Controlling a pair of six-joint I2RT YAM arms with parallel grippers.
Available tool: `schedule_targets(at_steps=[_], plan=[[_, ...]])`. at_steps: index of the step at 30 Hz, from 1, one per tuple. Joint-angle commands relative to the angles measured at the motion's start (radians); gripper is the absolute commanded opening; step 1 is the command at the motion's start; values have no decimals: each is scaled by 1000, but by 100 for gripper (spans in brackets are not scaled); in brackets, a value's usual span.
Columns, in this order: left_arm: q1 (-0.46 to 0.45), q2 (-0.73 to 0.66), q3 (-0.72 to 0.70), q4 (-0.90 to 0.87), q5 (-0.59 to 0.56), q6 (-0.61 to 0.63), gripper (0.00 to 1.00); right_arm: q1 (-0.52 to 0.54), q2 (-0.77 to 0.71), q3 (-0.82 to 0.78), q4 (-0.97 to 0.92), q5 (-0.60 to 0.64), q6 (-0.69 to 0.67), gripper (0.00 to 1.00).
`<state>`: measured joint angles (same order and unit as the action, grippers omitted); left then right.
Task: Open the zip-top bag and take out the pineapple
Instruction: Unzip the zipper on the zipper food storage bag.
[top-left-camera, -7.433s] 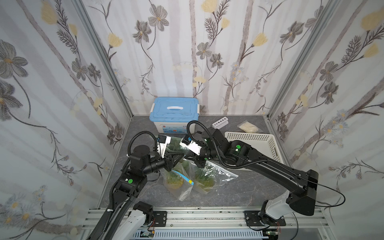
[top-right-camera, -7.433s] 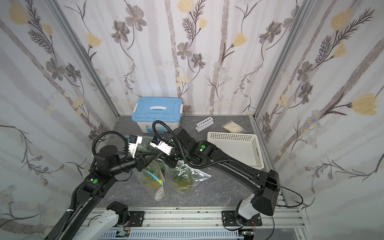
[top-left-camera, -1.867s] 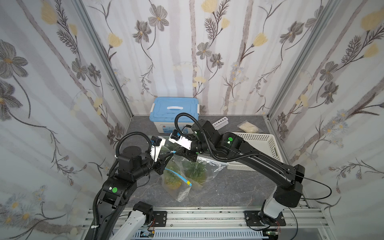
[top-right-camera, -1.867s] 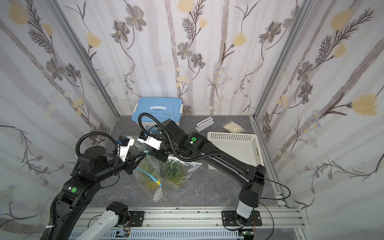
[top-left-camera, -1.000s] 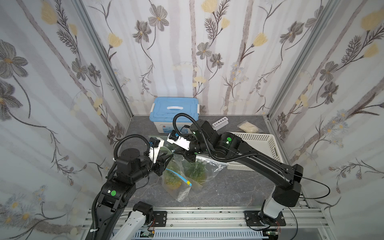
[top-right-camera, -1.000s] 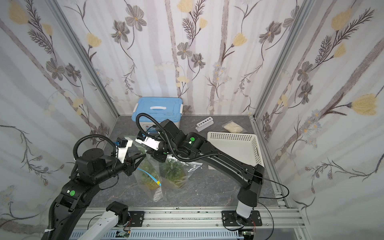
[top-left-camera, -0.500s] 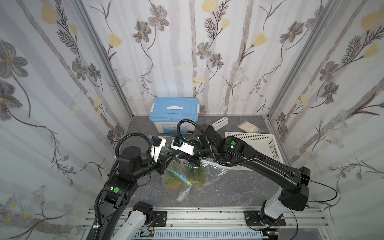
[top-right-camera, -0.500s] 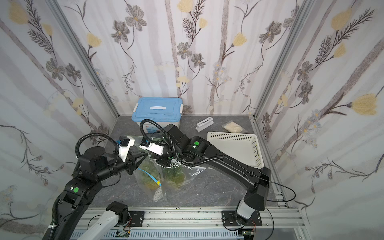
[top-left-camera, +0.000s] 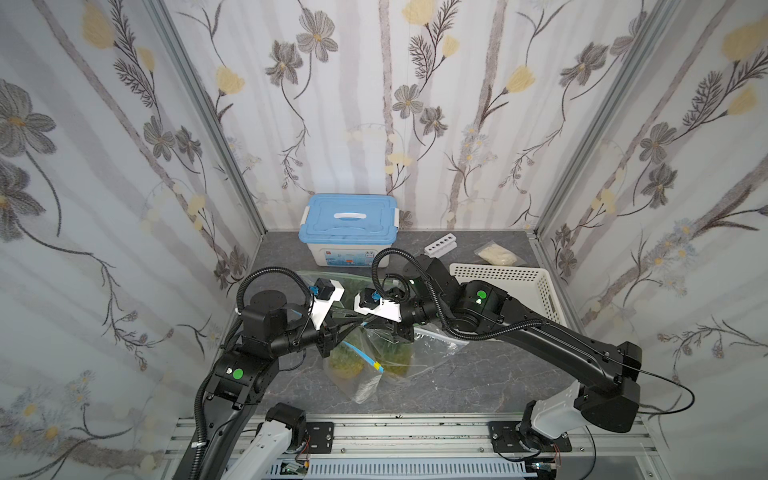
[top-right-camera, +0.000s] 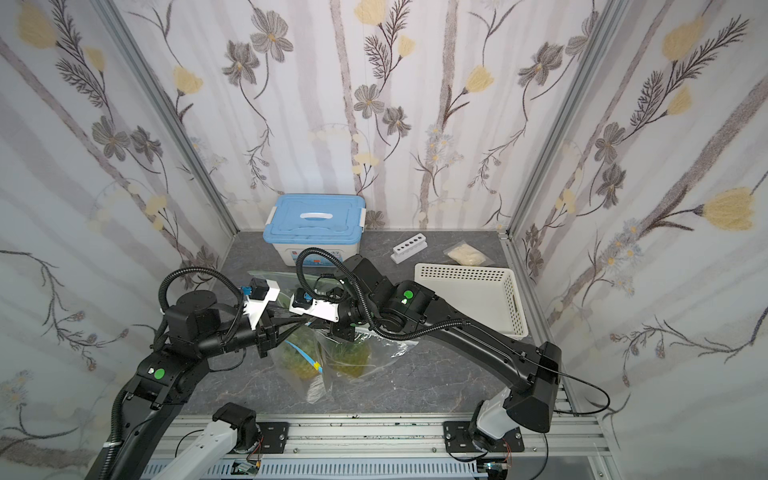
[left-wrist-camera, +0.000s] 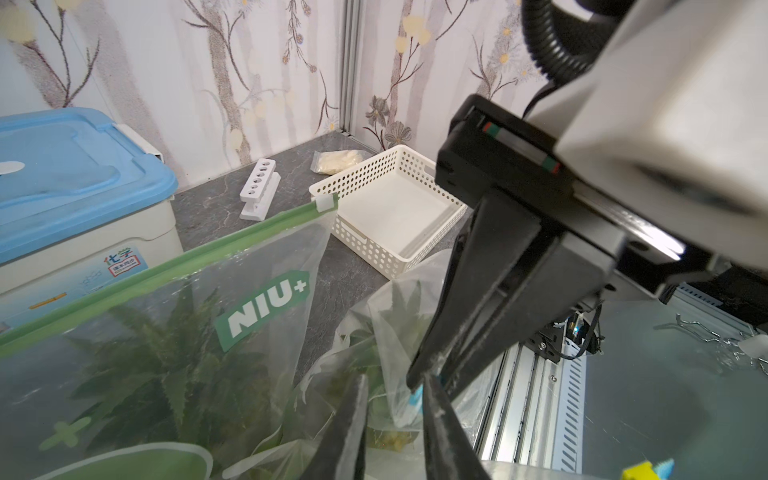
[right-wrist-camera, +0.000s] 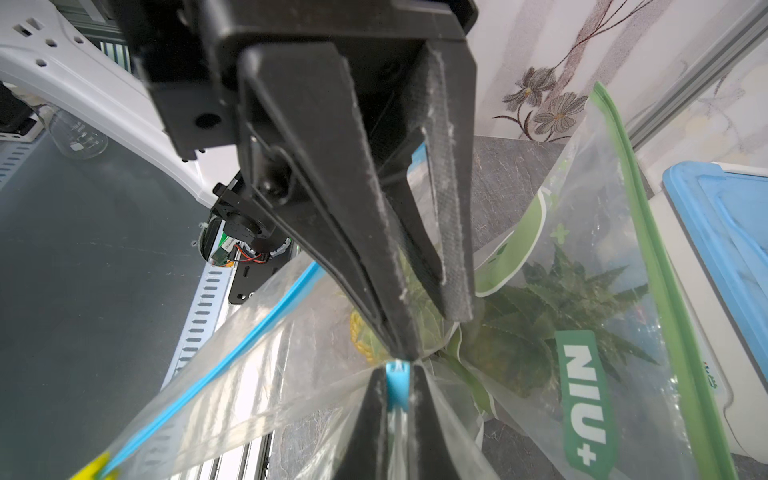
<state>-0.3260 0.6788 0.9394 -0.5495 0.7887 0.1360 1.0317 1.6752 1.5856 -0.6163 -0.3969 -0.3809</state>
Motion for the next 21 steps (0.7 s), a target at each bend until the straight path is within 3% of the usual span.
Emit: schedule_targets(at_steps=[1, 21], plan=[[1, 10, 4, 12, 50, 59, 24, -8, 2, -4, 55, -49, -48, 1], [1, 53, -11, 31, 58, 60, 22, -32, -2, 7, 57, -98, -56, 3]])
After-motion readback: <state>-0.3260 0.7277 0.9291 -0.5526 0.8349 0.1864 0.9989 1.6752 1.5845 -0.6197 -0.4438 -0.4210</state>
